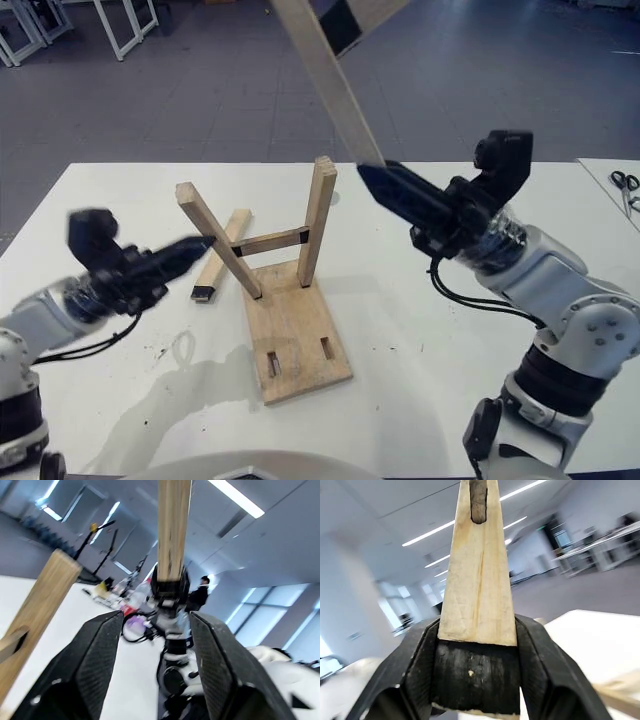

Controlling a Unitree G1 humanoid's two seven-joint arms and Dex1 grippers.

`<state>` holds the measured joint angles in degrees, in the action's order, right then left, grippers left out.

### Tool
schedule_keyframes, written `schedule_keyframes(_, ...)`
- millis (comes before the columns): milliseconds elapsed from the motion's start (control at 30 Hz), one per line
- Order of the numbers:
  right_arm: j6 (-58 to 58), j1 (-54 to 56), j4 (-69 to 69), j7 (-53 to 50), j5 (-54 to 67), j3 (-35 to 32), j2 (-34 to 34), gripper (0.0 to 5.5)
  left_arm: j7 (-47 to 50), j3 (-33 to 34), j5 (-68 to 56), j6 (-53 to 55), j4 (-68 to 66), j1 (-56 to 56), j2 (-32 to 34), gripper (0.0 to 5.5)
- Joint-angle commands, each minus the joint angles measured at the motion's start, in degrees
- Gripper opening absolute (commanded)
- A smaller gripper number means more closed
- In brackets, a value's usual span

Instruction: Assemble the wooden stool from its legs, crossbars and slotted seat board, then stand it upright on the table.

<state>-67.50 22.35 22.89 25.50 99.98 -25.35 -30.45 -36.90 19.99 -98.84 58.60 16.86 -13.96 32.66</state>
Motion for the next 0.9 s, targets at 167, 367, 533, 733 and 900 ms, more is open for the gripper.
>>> schedule_keyframes(167, 4.01, -1.61, 4.4, -2.01, 2.95, 14.38, -0.85, 2.01, 8.53, -5.41, -9.18, -1.23, -2.71, -4.76, 0.29, 2.44)
schedule_keyframes(367, 6.81, -2.44, 3.96, -0.86, -1.61, 18.91, -1.26, 2.01, 8.82, -7.45, -11.99, -0.41, -1.43, -5.38, 1.27, 2.44)
schedule_keyframes(533, 8.67, -2.87, 3.79, -0.37, -4.02, 20.09, -1.59, 2.01, 8.16, -7.86, -12.44, -0.16, -0.99, -5.46, 2.41, 2.44)
schedule_keyframes(733, 8.86, -4.36, 5.81, 0.19, -5.87, 23.92, -1.39, 2.01, 9.81, -10.02, -13.27, -1.62, -1.14, -7.33, 1.13, 2.44)
schedule_keyframes(900, 10.21, -4.14, 5.13, 0.42, -7.99, 25.22, -1.48, 2.01, 8.45, -11.23, -13.07, 0.27, 1.25, -5.98, 2.69, 2.44)
